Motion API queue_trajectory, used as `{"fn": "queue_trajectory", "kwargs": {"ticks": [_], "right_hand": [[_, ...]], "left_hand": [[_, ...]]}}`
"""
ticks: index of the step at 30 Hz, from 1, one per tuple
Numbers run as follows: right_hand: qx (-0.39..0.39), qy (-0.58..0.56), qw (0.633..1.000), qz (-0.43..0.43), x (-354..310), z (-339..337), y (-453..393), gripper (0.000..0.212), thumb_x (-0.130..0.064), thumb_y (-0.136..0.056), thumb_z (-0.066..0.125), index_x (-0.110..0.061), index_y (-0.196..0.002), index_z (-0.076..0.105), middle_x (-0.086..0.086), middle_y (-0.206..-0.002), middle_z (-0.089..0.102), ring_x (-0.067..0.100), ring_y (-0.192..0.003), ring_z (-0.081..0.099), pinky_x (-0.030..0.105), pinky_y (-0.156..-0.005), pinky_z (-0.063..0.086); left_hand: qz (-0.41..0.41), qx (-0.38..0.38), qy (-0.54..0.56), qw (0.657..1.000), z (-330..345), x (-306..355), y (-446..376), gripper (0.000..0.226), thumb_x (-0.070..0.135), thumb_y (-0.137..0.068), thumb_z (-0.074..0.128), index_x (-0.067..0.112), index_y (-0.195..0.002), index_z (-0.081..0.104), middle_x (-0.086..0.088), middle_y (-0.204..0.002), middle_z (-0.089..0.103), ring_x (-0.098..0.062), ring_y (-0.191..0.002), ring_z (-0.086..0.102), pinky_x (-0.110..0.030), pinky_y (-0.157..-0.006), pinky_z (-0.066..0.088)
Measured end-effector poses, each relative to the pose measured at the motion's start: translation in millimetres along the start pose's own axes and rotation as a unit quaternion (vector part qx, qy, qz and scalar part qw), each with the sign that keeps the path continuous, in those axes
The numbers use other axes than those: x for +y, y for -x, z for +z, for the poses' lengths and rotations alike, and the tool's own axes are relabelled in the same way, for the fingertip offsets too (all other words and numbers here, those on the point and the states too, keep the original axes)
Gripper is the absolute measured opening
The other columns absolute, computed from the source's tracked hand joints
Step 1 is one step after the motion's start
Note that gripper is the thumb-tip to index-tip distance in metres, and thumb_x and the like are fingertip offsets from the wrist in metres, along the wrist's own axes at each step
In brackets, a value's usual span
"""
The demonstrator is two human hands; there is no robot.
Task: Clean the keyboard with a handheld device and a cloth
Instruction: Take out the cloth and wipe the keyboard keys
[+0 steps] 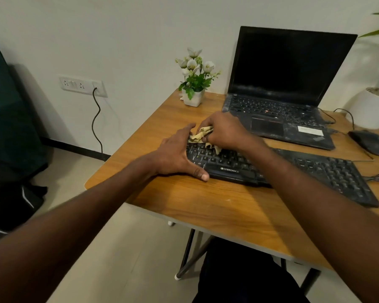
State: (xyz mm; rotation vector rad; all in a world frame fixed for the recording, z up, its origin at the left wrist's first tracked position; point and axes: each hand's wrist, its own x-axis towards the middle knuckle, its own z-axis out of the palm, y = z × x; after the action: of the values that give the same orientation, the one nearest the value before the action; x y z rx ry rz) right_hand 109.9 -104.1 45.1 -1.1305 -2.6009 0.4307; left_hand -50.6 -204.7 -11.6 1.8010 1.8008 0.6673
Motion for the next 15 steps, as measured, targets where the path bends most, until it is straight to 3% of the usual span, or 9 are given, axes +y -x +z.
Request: {"fn": "queue_trajectory", "kwargs": {"ticks": [5, 10, 15], "right_hand": [[0.013, -0.013, 1.0, -0.003, 5, 0, -3, 0.028, -0.026, -0.084, 0.081, -0.035, -0.11, 0.078, -0.009, -0.102, 0.076, 0.014, -0.103, 0.067, 0.04, -0.096, 0.053], [0.075, -0.046, 0.996, -0.024, 1, 25, -4, 0.017, -0.025, -0.087, 0.076, -0.034, -0.101, 0.076, -0.011, -0.091, 0.074, 0.014, -0.091, 0.067, 0.042, -0.083, 0.058], [0.122, -0.031, 0.992, -0.027, 6, 34, -2, 0.017, -0.026, -0.088, 0.076, -0.035, -0.103, 0.078, -0.011, -0.09, 0.076, 0.014, -0.089, 0.068, 0.039, -0.084, 0.057]], "left_hand": [[0.0, -0.005, 0.029, 1.0, 2, -7, -2, 0.158, 0.084, -0.037, 0.096, 0.052, -0.162, 0.004, 0.006, -0.162, 0.042, -0.03, -0.149, 0.041, -0.058, -0.124, 0.035], [0.014, 0.013, 0.075, 0.997, 4, -12, -4, 0.157, 0.075, -0.037, 0.101, 0.053, -0.161, 0.007, 0.01, -0.15, 0.054, -0.027, -0.141, 0.05, -0.055, -0.119, 0.043], [0.023, 0.02, 0.095, 0.995, 6, -12, -3, 0.156, 0.07, -0.041, 0.103, 0.052, -0.161, 0.006, 0.006, -0.157, 0.048, -0.023, -0.144, 0.049, -0.052, -0.121, 0.043]]}}
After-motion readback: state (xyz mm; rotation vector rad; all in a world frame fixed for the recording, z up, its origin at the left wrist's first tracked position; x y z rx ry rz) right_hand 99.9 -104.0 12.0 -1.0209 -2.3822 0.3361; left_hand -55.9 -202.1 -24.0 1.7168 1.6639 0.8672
